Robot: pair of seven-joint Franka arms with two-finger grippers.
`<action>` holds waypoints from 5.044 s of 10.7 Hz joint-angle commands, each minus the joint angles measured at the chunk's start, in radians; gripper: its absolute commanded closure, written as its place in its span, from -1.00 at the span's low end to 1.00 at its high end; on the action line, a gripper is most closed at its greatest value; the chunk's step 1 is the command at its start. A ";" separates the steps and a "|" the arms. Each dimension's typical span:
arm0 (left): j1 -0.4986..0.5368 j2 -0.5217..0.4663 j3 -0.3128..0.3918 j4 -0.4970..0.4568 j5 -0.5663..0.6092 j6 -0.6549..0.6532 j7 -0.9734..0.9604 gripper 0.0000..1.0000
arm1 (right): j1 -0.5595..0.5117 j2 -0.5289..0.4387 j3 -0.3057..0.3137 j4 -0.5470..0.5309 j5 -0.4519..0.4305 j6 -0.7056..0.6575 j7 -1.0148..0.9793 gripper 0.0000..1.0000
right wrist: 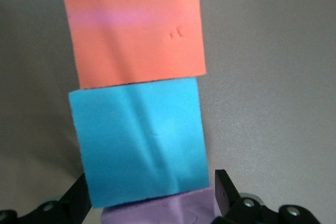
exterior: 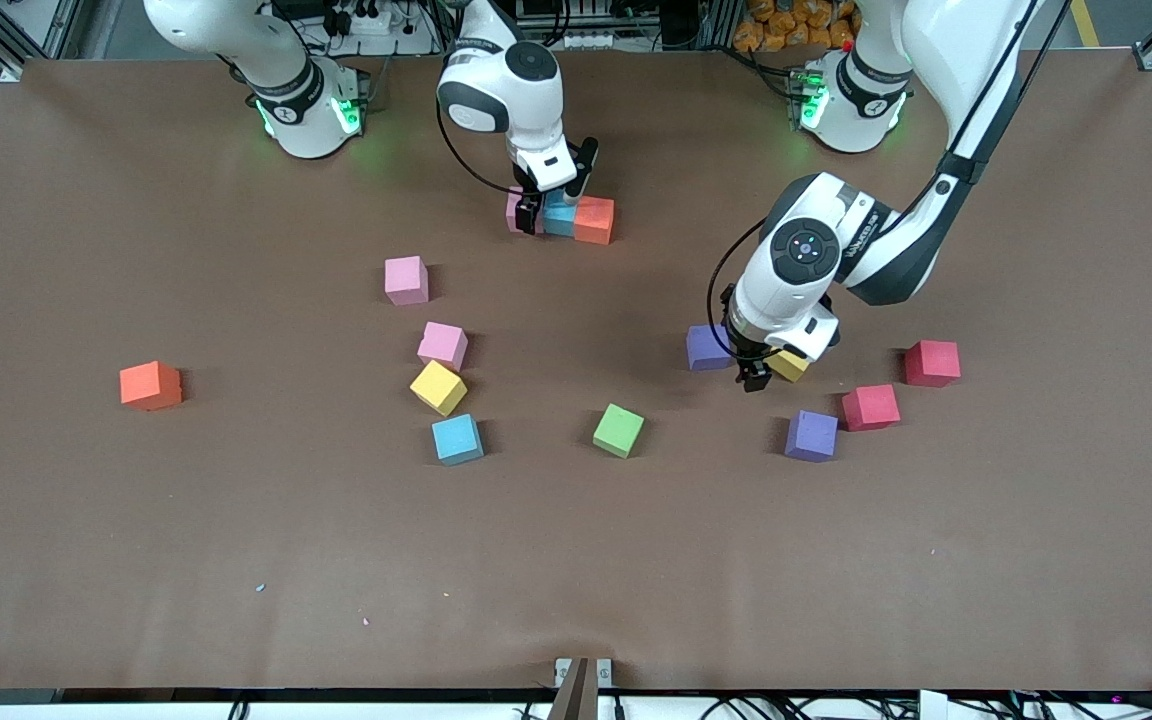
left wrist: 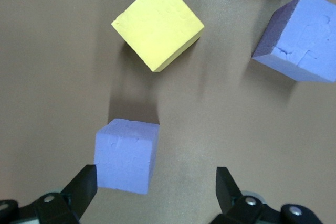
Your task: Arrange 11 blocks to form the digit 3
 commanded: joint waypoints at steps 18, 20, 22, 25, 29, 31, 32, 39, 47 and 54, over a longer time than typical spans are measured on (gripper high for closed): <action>-0.006 0.011 -0.001 0.015 0.022 -0.012 -0.022 -1.00 | -0.025 -0.337 -0.019 0.062 0.087 -0.430 0.023 -1.00; -0.013 0.044 -0.001 0.042 0.030 -0.012 -0.022 -1.00 | -0.065 -0.322 -0.029 0.209 0.087 -0.622 0.015 -1.00; -0.018 0.066 -0.003 0.041 0.033 -0.004 -0.023 -1.00 | -0.102 -0.318 -0.033 0.295 0.087 -0.721 0.009 -1.00; -0.039 0.066 -0.004 0.006 0.034 0.019 -0.023 -1.00 | -0.111 -0.312 -0.034 0.291 0.075 -0.718 0.006 -1.00; -0.062 0.063 -0.003 -0.064 0.063 0.112 -0.080 -1.00 | -0.105 -0.332 -0.031 0.270 0.066 -0.753 0.028 -1.00; -0.058 0.081 -0.003 -0.074 0.143 0.135 -0.153 -1.00 | -0.106 -0.332 -0.026 0.277 -0.039 -0.759 0.124 -1.00; -0.056 0.090 -0.003 -0.074 0.163 0.137 -0.169 -1.00 | -0.111 -0.309 -0.026 0.274 -0.043 -0.749 0.170 -1.00; -0.059 0.144 -0.003 -0.071 0.209 0.177 -0.194 -1.00 | -0.430 -0.173 -0.066 0.331 0.060 -0.615 0.157 -1.00; -0.055 0.149 -0.001 -0.068 0.215 0.178 -0.197 -1.00 | -0.564 -0.125 -0.109 0.229 0.212 -0.479 0.091 -1.00; -0.042 0.120 -0.003 -0.056 0.228 0.174 -0.209 1.00 | -0.515 -0.280 -0.103 -0.086 0.279 -0.332 0.121 -1.00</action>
